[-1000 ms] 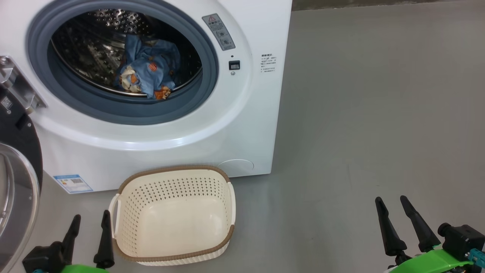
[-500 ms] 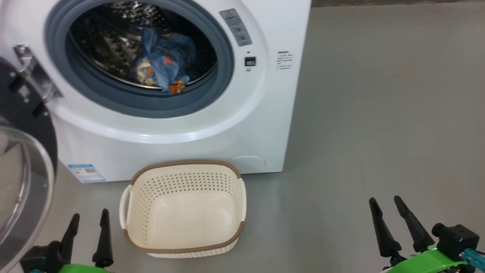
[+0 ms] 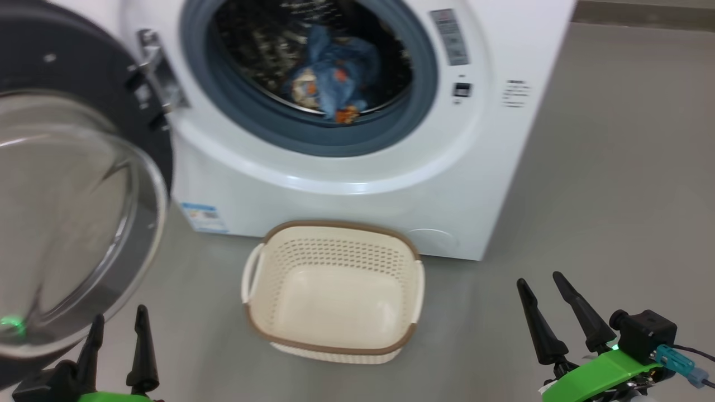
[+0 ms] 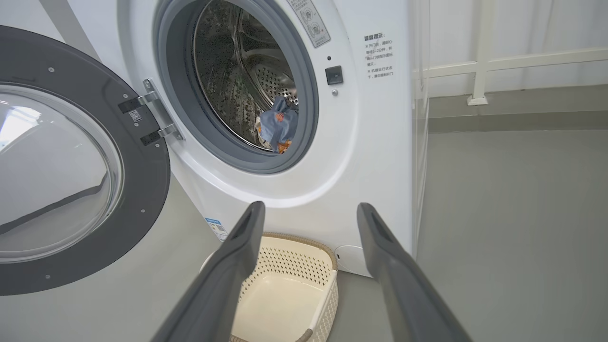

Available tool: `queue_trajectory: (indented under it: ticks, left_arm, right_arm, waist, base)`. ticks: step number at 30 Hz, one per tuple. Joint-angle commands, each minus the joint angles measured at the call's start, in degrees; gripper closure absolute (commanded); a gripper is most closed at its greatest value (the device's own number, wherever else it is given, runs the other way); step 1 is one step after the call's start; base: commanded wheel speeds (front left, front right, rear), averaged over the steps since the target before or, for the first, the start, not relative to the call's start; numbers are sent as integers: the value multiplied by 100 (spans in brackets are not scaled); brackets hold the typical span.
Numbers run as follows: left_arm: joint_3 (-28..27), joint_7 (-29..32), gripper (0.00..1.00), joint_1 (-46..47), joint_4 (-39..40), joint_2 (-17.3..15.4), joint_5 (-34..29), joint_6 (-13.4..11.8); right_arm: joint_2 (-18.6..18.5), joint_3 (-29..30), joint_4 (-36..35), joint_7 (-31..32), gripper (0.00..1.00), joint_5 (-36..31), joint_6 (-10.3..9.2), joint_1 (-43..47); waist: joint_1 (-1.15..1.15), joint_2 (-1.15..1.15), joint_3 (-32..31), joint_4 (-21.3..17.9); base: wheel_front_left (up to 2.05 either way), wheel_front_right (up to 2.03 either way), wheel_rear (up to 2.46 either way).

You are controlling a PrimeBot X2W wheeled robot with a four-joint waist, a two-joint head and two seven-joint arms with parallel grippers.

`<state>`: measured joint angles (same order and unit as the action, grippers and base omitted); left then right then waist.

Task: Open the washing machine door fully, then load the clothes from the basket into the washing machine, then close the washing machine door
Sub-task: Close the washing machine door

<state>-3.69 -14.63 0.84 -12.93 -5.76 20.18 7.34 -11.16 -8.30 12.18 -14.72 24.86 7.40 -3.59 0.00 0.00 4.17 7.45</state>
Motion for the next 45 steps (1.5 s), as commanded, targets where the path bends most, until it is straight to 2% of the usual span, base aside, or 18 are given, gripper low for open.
queue_trajectory:
  ticks: [1,9,21,31,42,43,44,45]
  left_arm:
    - [-238,-37,0,42,180,-61,39,14]
    - [-308,-37,0,17,210,68,37,14]
    - [-374,-37,0,-87,181,193,44,14]
    - [-415,-37,0,-150,210,225,16,14]
    - [-568,-37,0,-91,516,210,194,14]
    - [-631,-37,25,-65,615,163,216,14]
    - [-697,-37,55,-36,723,98,231,14]
    - [-749,-37,68,-4,831,17,231,14]
  right_arm:
    - [-90,-171,-96,-28,0,-1,9,-181]
    - [-183,-390,-14,-28,0,11,9,-332]
    - [-217,-670,80,-28,0,79,9,-389]
    - [-189,-767,105,-28,0,102,9,-395]
    - [-155,-790,94,-28,0,127,9,-368]
    - [-145,-785,85,-28,0,122,9,-363]
    - [-133,-780,77,-28,0,117,9,-361]
    - [-124,-767,68,-28,0,112,9,-361]
  waist:
    - [0,0,43,555]
    - [0,0,57,1328]
    - [0,0,-4,2036]
    - [0,0,-44,2172]
    - [0,0,-76,2107]
    - [0,0,-73,2087]
    - [0,0,-64,2060]
    - [0,0,-48,2035]
  base:
    - [0,0,0]
    - [0,0,0]
    - [0,0,0]
    - [0,0,0]
    - [0,0,0]
    - [0,0,0]
    - [0,0,0]
    - [0,0,0]
